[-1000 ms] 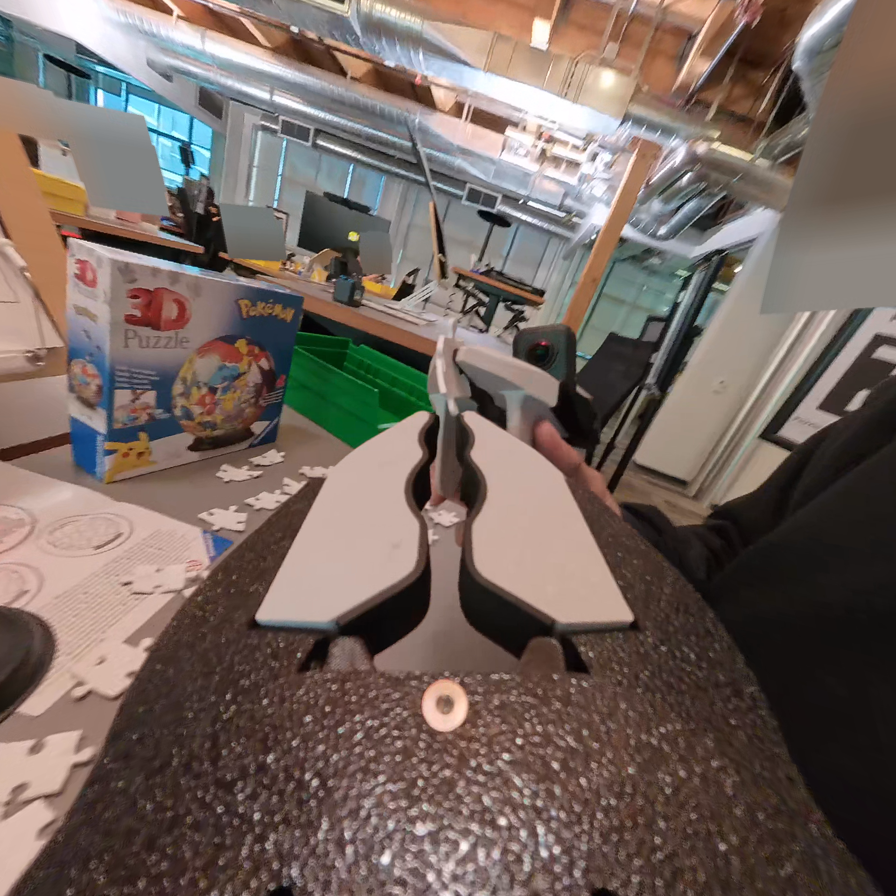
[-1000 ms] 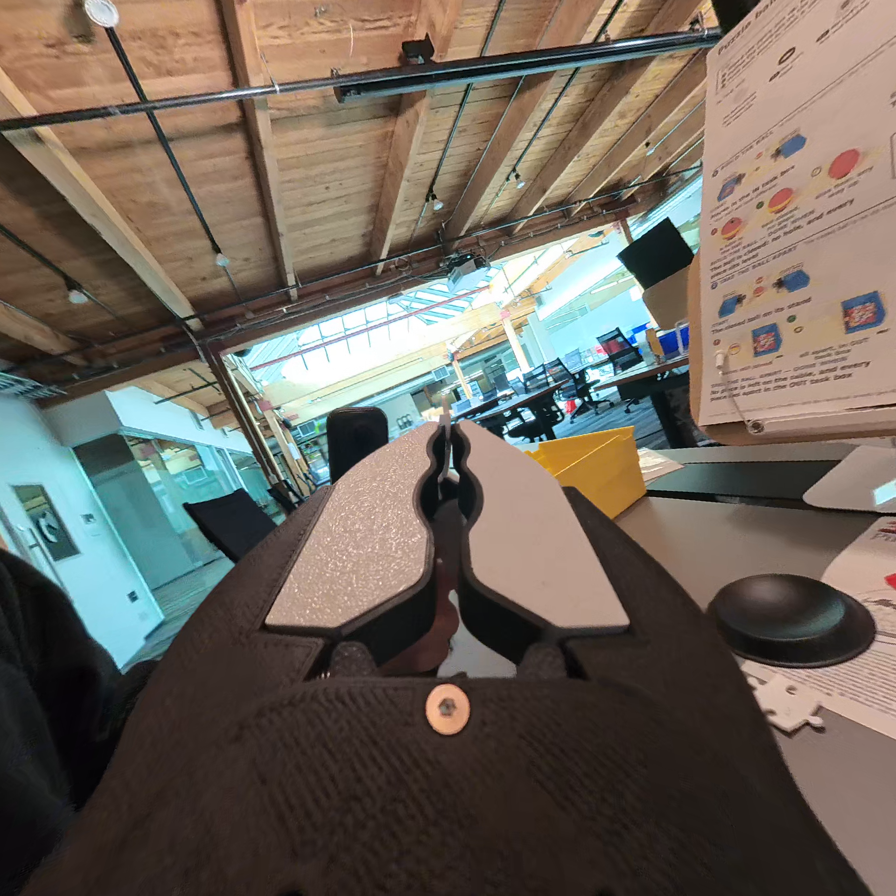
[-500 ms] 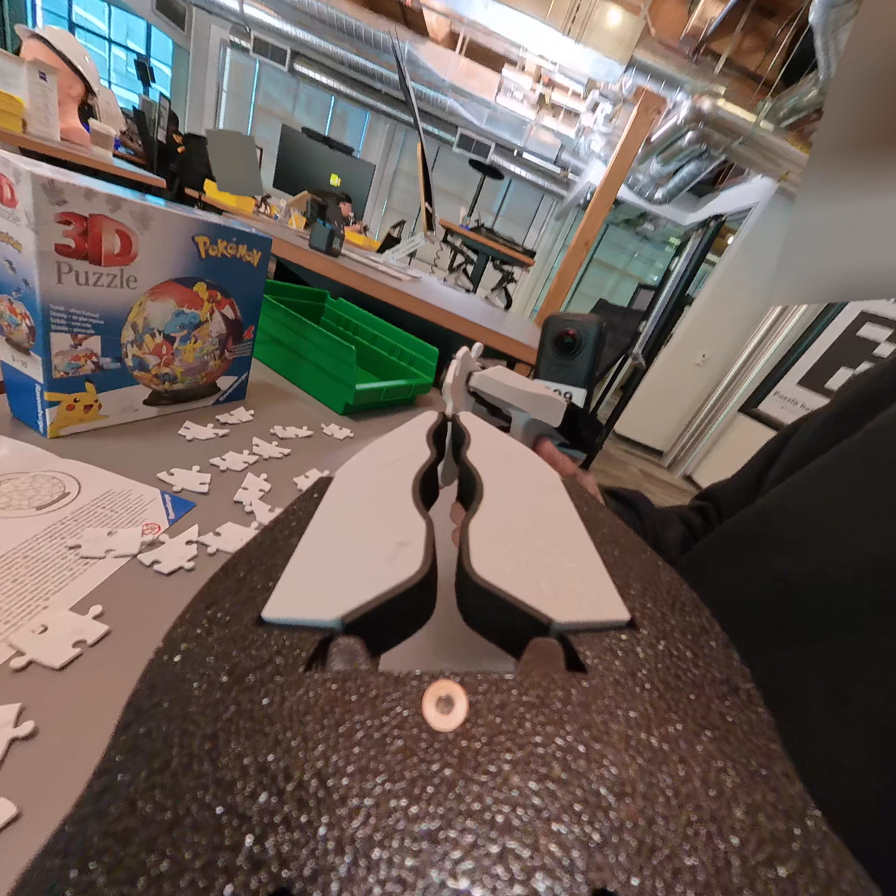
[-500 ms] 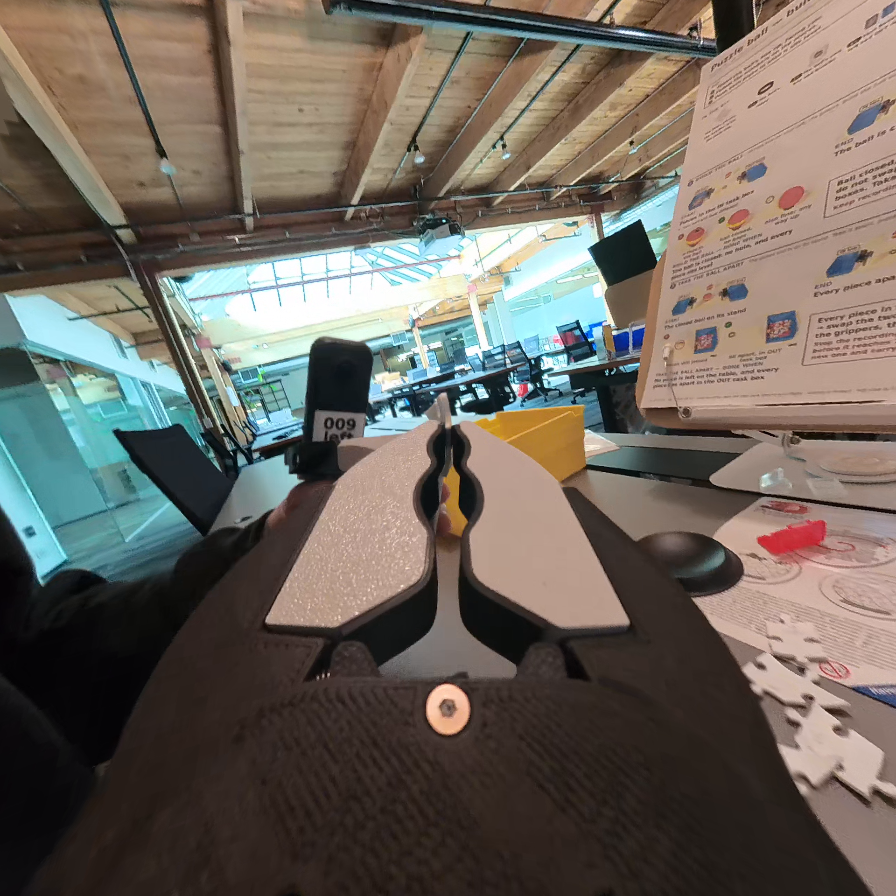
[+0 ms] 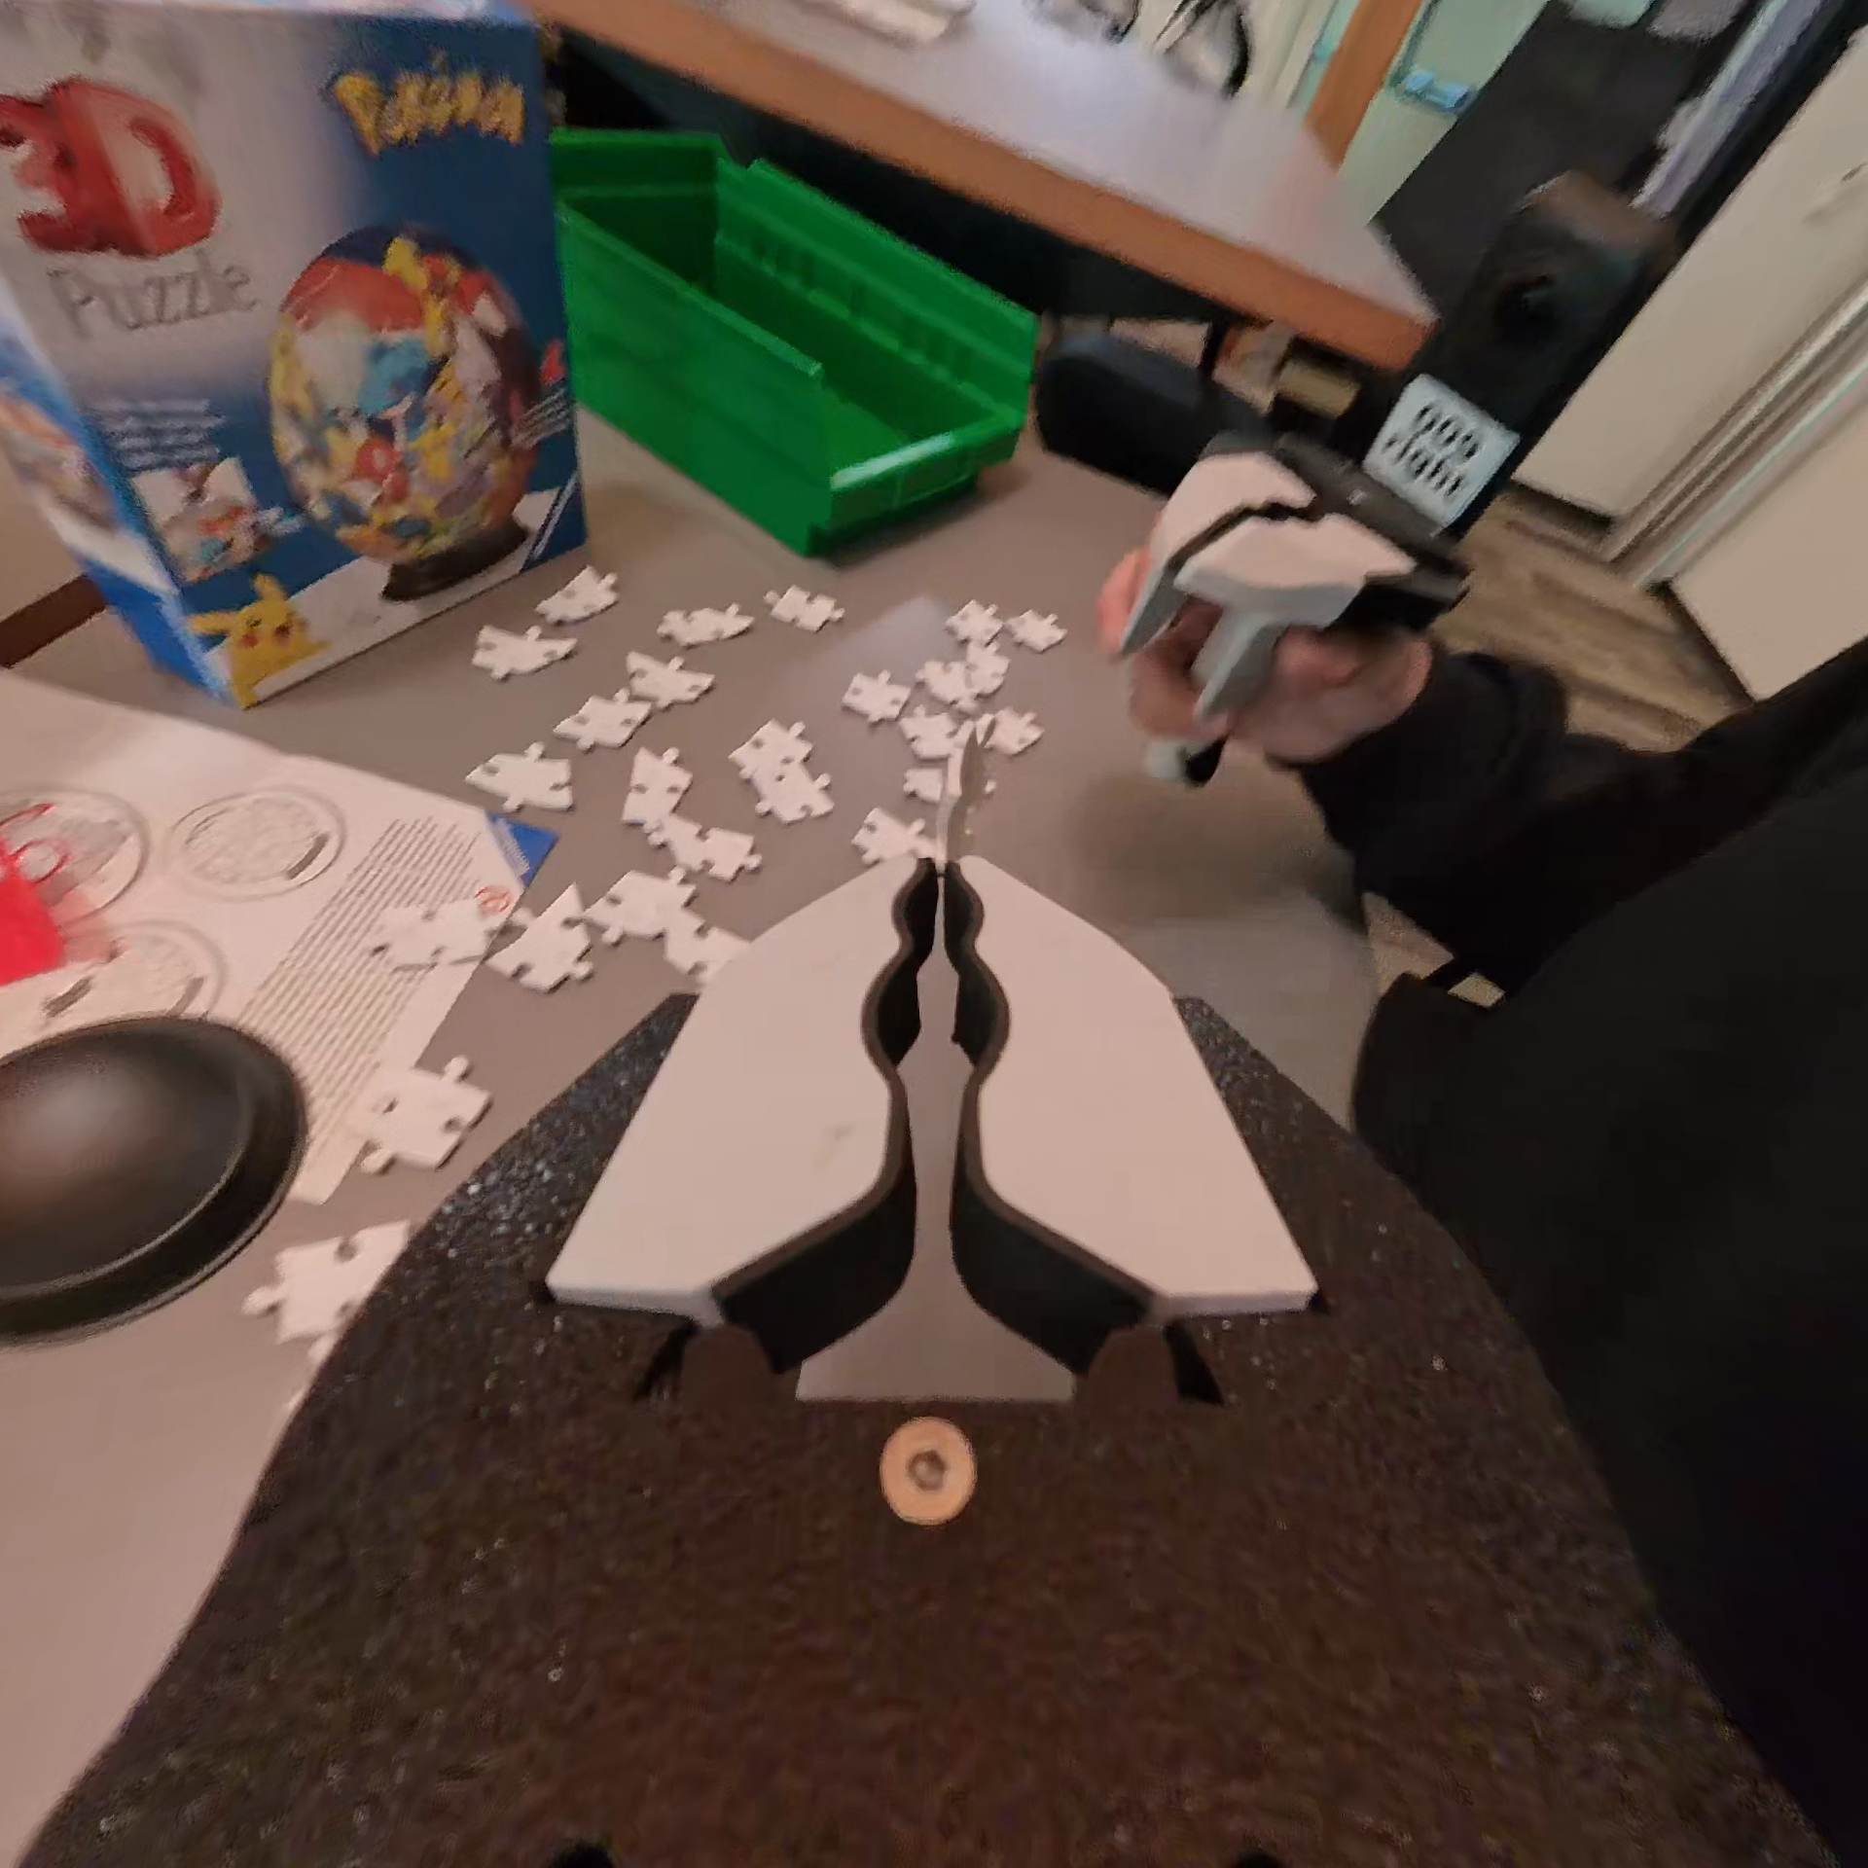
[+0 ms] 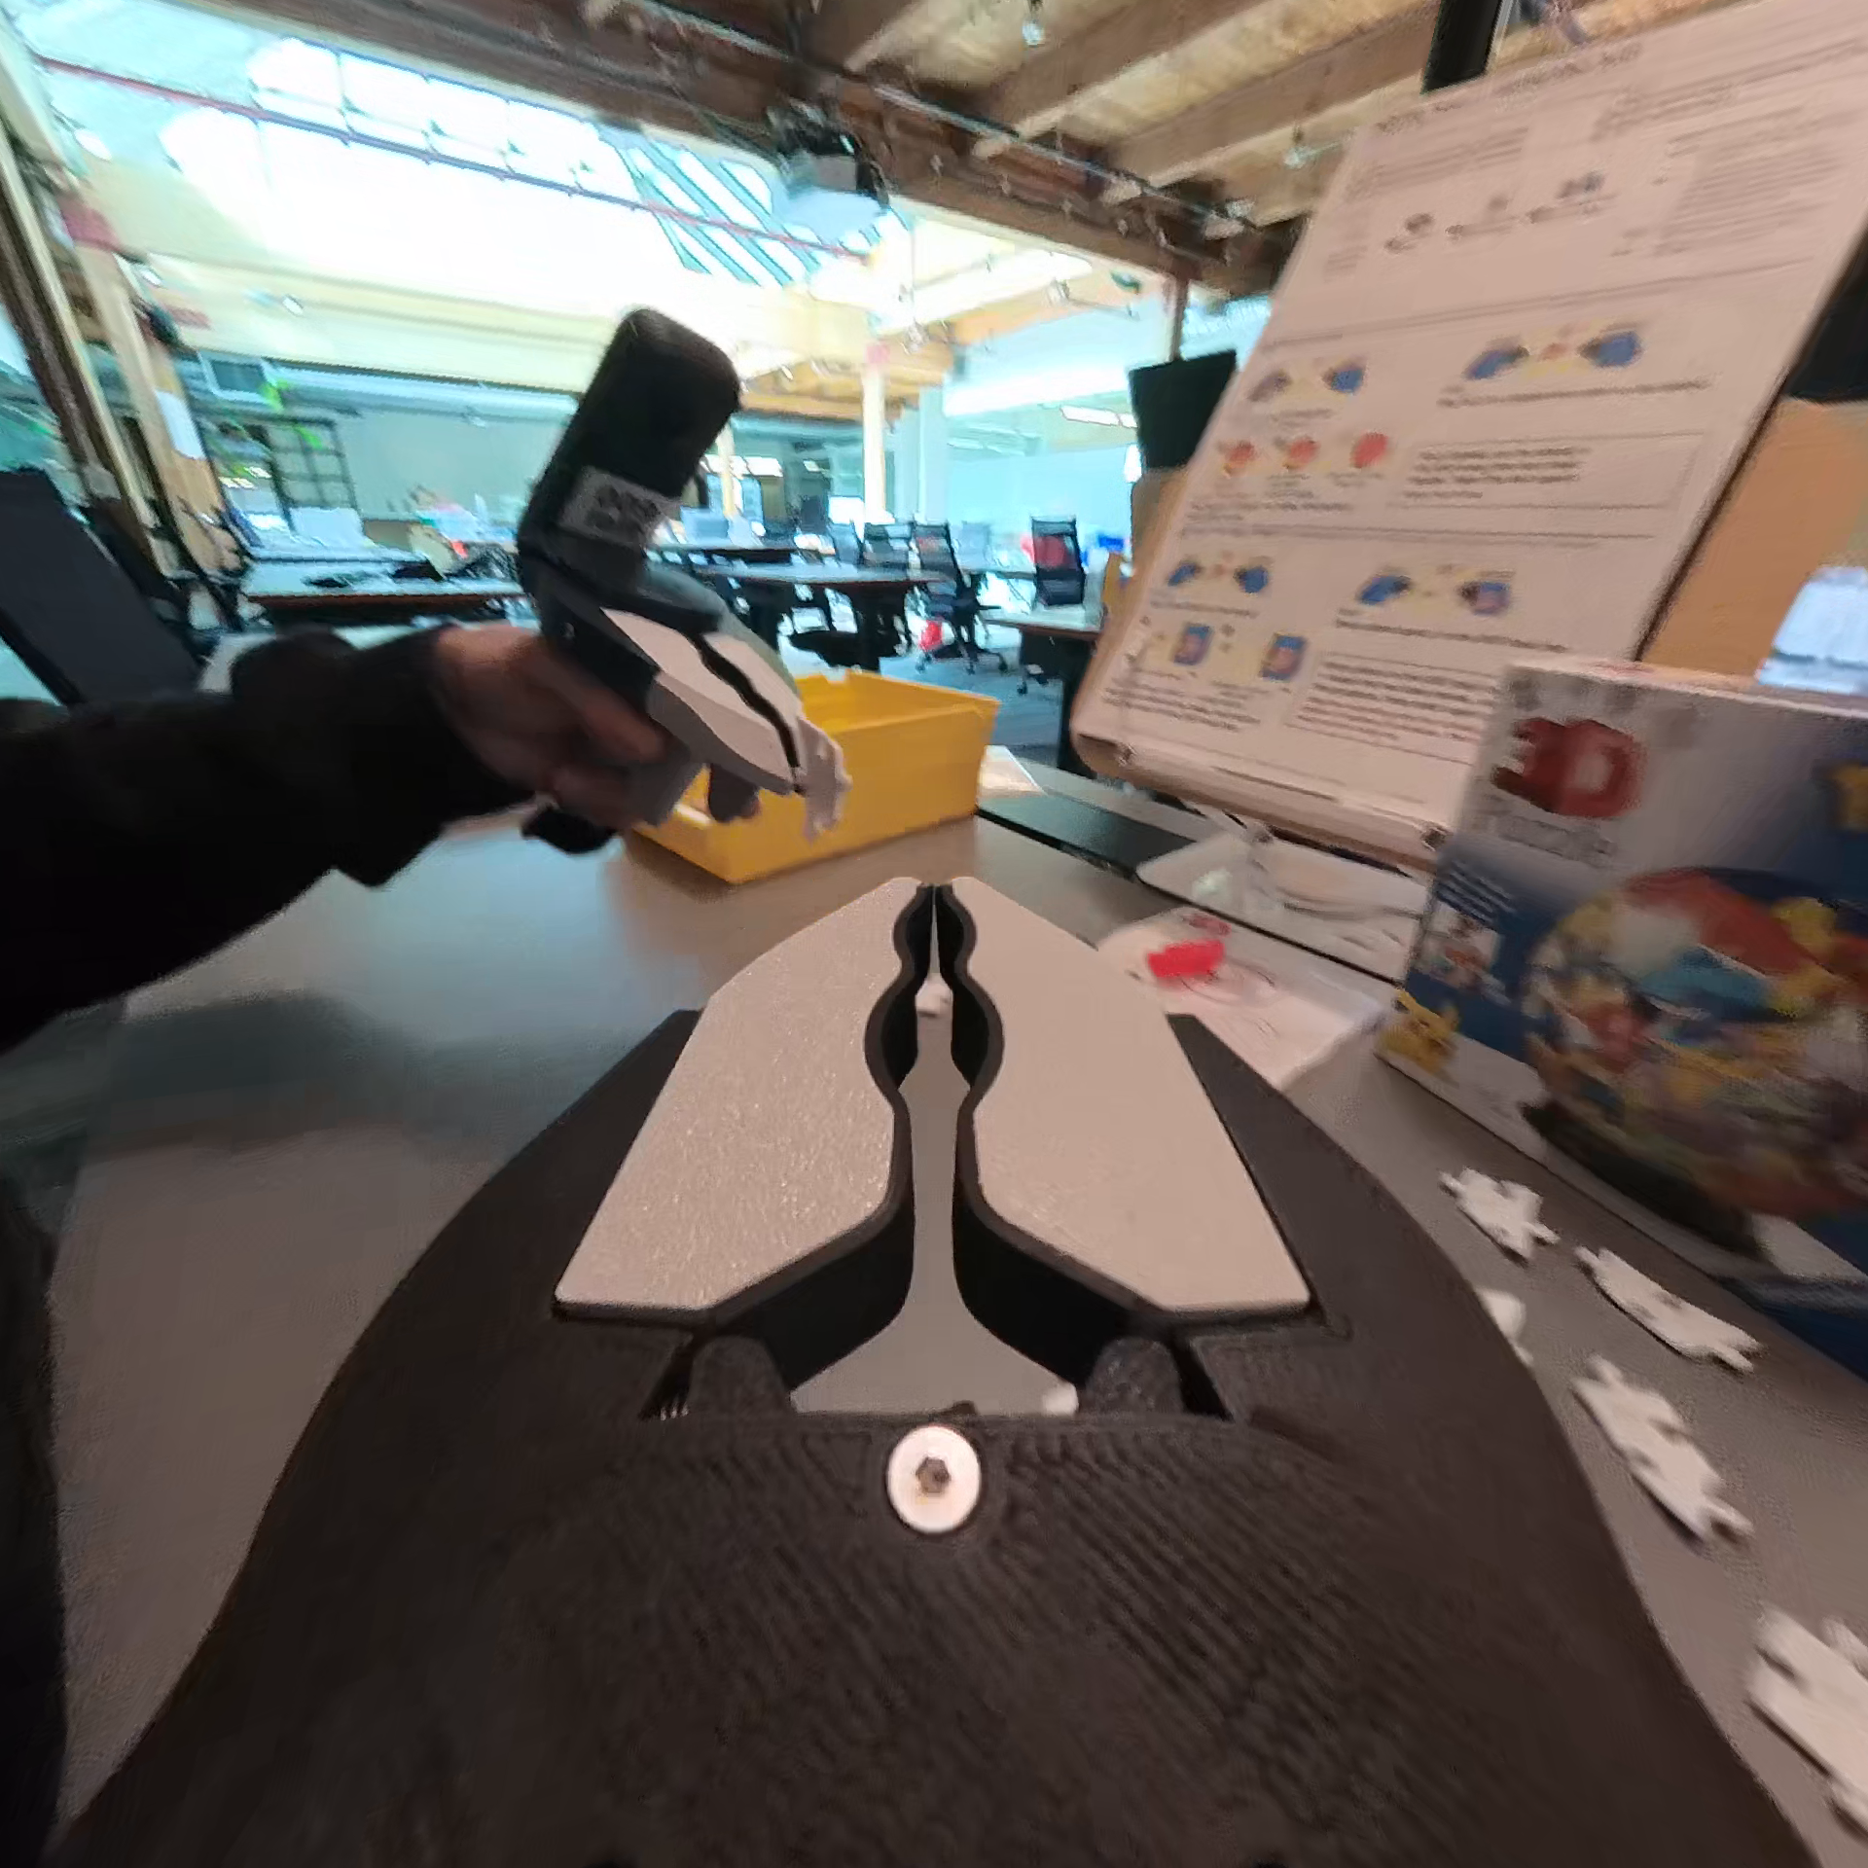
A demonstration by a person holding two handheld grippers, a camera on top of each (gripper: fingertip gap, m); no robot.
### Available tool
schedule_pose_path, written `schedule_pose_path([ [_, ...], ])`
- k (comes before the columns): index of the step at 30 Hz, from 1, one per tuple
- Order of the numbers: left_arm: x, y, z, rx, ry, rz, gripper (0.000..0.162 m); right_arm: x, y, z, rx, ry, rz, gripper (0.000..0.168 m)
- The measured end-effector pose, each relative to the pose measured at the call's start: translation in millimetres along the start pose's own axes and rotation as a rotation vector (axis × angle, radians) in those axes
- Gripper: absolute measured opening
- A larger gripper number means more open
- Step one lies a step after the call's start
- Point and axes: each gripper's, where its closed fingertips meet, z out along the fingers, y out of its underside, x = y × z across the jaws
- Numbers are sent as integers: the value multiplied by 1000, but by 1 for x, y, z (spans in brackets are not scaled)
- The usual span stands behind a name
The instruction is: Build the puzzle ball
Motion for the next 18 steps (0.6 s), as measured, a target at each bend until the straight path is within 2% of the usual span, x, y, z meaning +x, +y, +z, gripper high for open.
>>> schedule_pose_path([
  [4, -29, 13, -6, -201, -50, -34, 1, 50, -2, -26, -106, 133, 30, 15],
  [6, -39, 22, -6, -308, -43, -62, 1, 67, -6, -35, -152, 173, 12, 25],
  [9, -47, 35, -1, -453, -18, -88, 1, 87, -2, -45, -235, 237, -26, 30],
  [18, -46, 45, 46, -693, 97, -127, 1, 96, 24, -51, -411, 233, -64, 43],
])
